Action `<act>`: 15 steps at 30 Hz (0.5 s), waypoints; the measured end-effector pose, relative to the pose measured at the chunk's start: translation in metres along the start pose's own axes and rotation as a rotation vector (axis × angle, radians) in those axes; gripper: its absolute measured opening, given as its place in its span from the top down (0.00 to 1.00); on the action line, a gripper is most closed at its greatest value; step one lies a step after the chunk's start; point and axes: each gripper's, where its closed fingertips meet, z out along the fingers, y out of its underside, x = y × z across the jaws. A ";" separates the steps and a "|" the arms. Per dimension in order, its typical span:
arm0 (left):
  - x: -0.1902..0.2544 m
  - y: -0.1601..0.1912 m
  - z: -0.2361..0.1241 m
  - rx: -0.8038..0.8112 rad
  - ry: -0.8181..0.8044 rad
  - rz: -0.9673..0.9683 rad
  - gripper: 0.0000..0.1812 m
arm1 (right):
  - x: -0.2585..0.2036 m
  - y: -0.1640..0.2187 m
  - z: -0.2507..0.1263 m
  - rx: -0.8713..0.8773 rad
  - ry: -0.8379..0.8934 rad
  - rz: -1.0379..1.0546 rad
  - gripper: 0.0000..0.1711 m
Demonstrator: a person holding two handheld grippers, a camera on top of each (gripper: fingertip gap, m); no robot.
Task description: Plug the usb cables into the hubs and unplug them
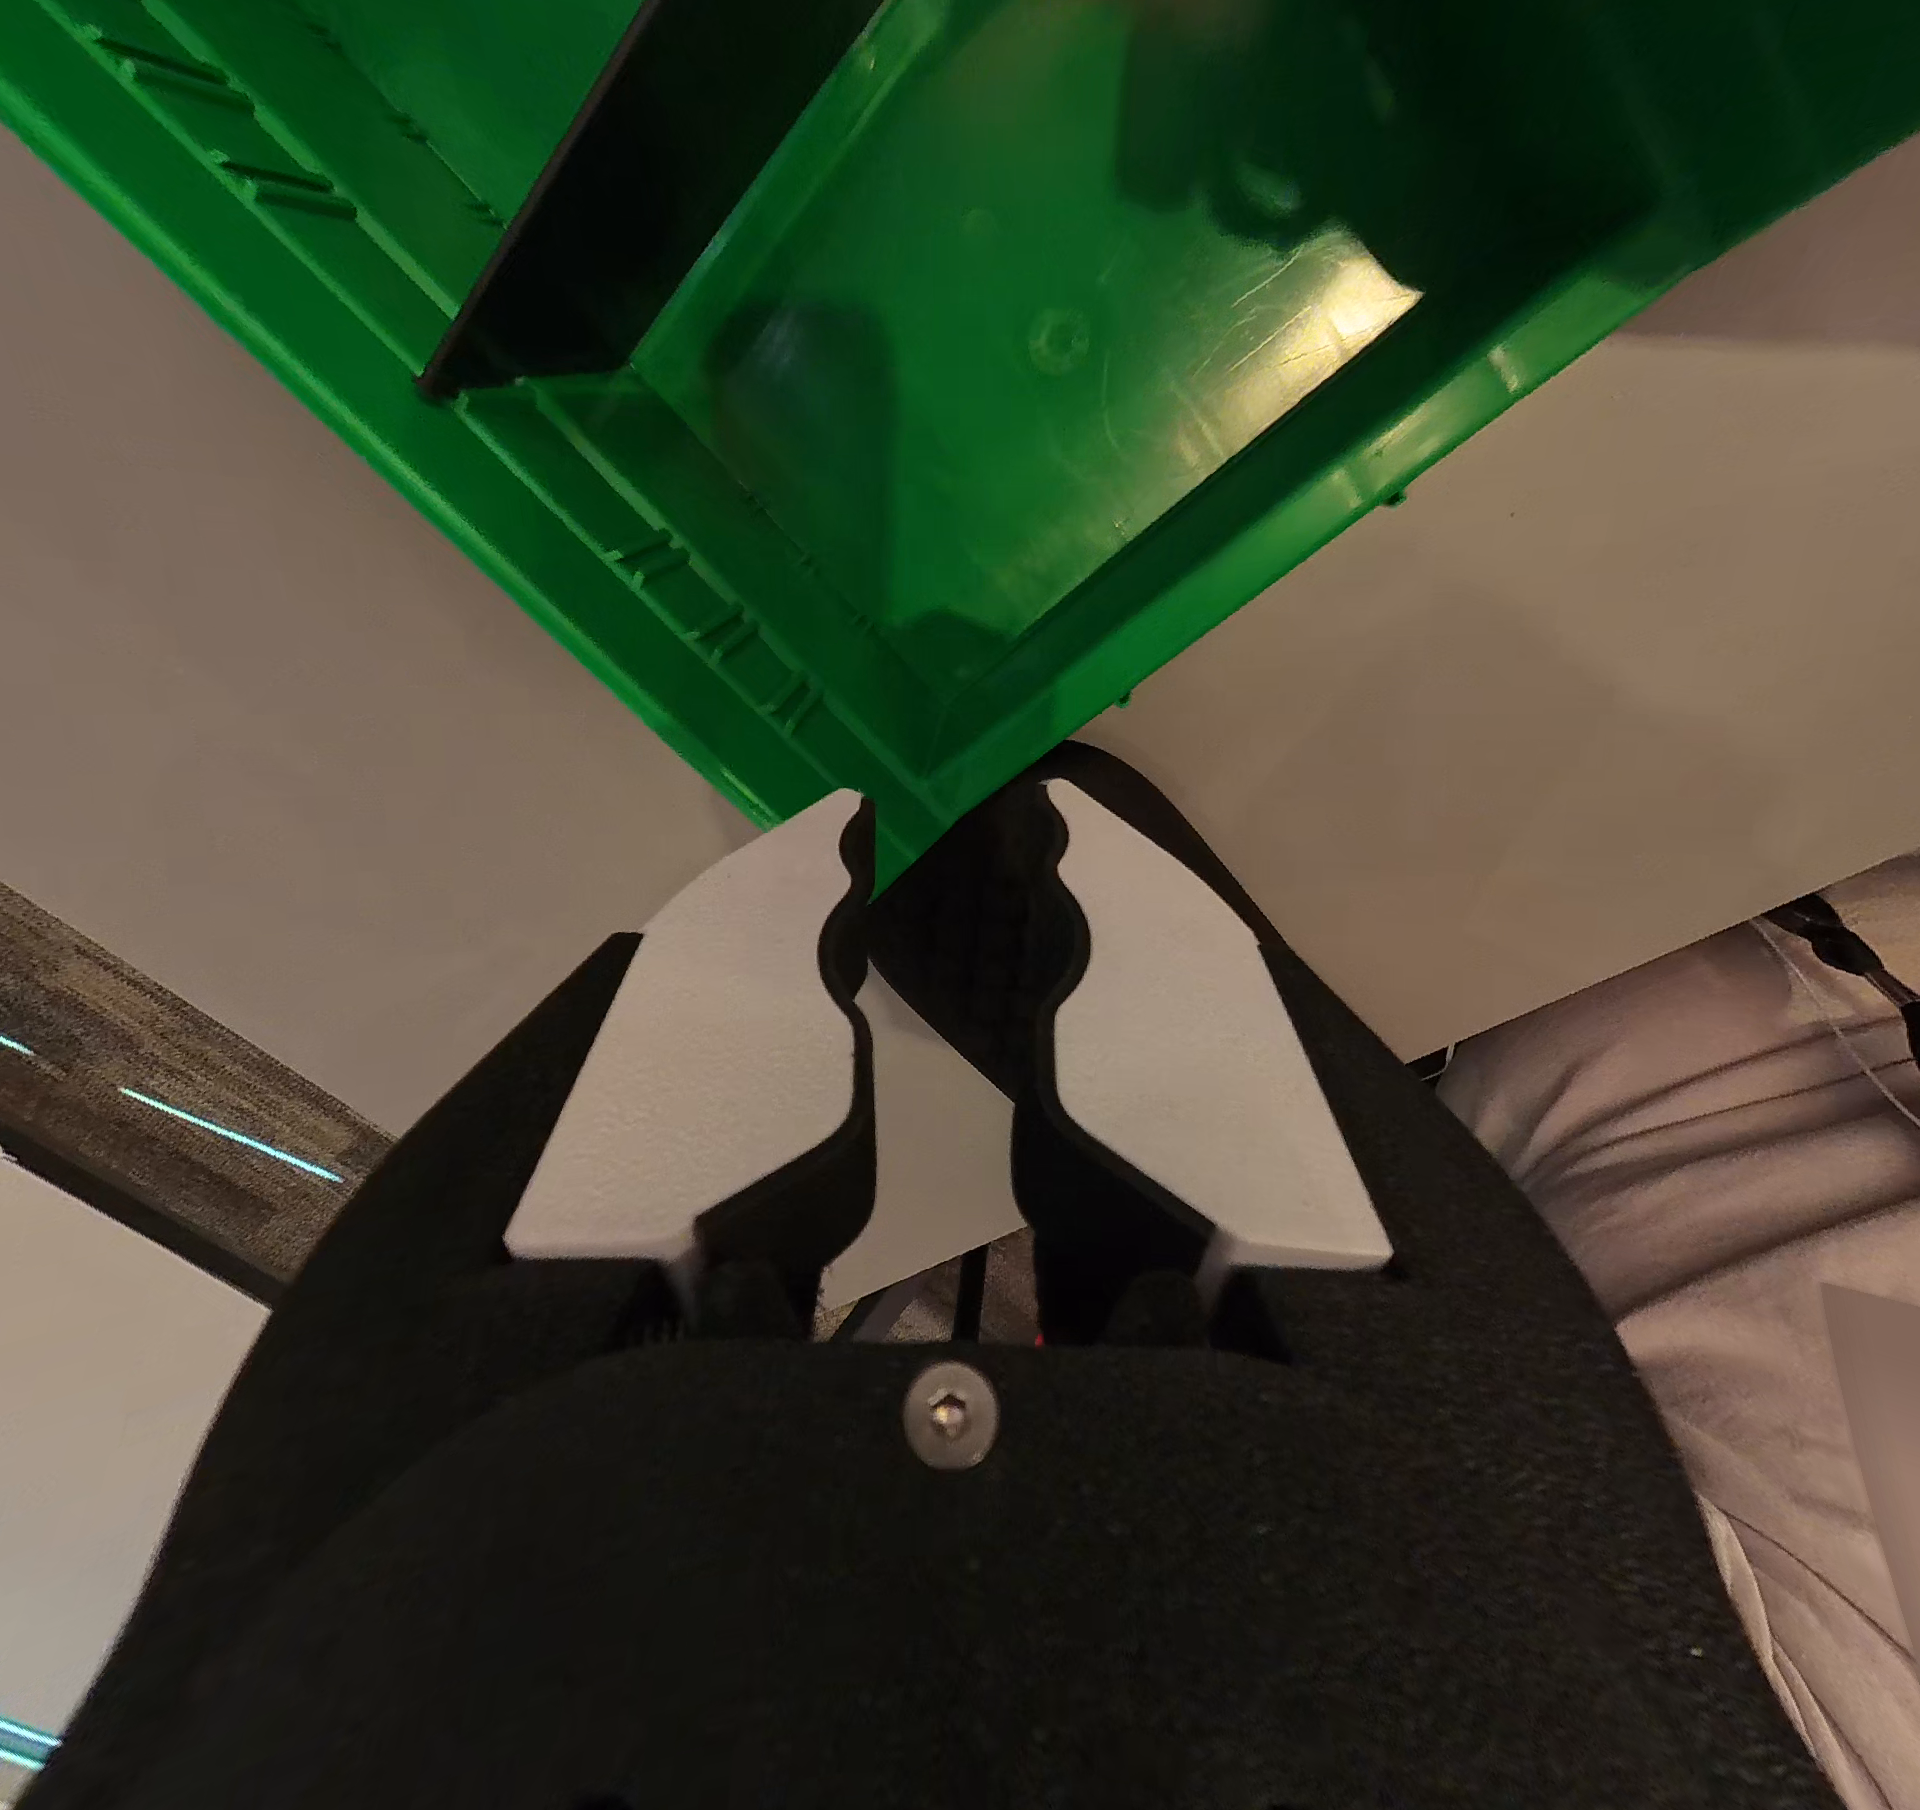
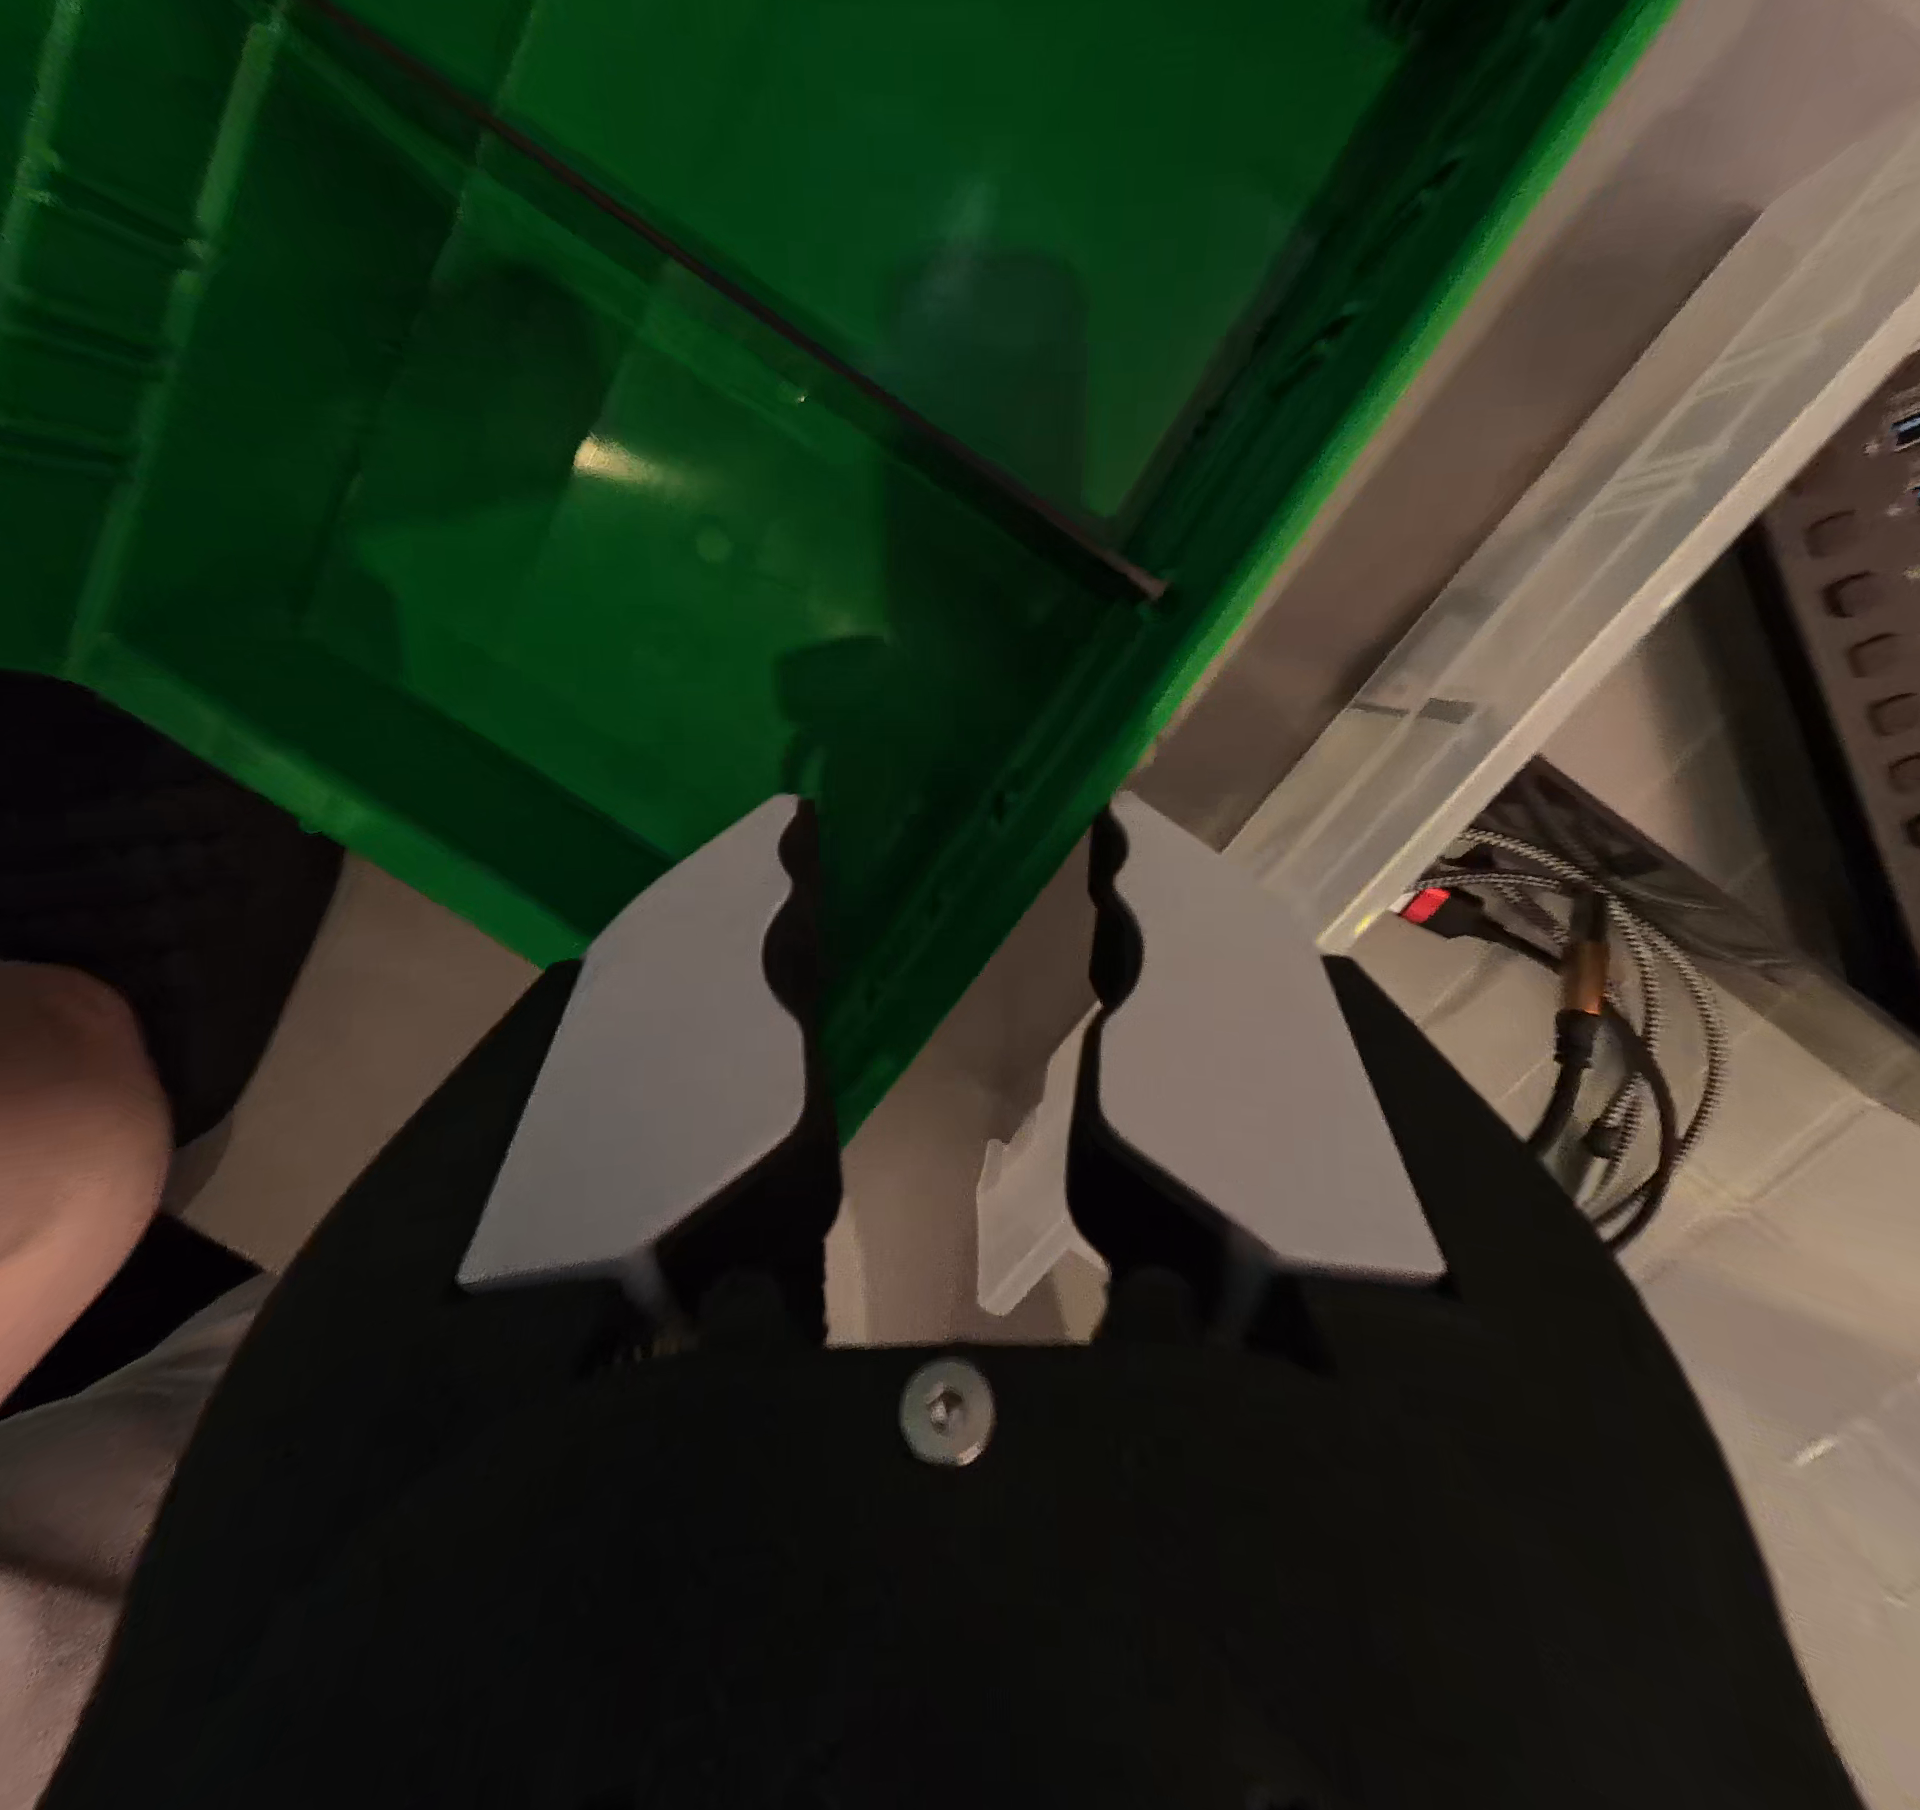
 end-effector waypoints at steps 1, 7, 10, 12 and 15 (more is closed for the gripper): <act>0.000 0.000 0.000 -0.001 -0.001 0.001 0.85 | 0.000 0.000 0.001 -0.009 -0.006 0.013 0.71; 0.002 -0.001 0.000 -0.005 -0.006 0.013 0.85 | 0.003 0.006 0.000 -0.050 -0.026 0.033 0.81; 0.003 -0.002 0.000 -0.006 -0.008 0.013 0.85 | 0.008 0.004 -0.001 -0.041 -0.041 0.067 0.84; 0.004 -0.002 0.001 -0.012 -0.011 0.016 0.85 | 0.008 0.004 -0.001 -0.045 -0.046 0.073 0.84; 0.005 -0.003 0.001 -0.017 -0.015 0.026 0.85 | 0.017 0.009 0.000 -0.073 0.040 0.050 0.80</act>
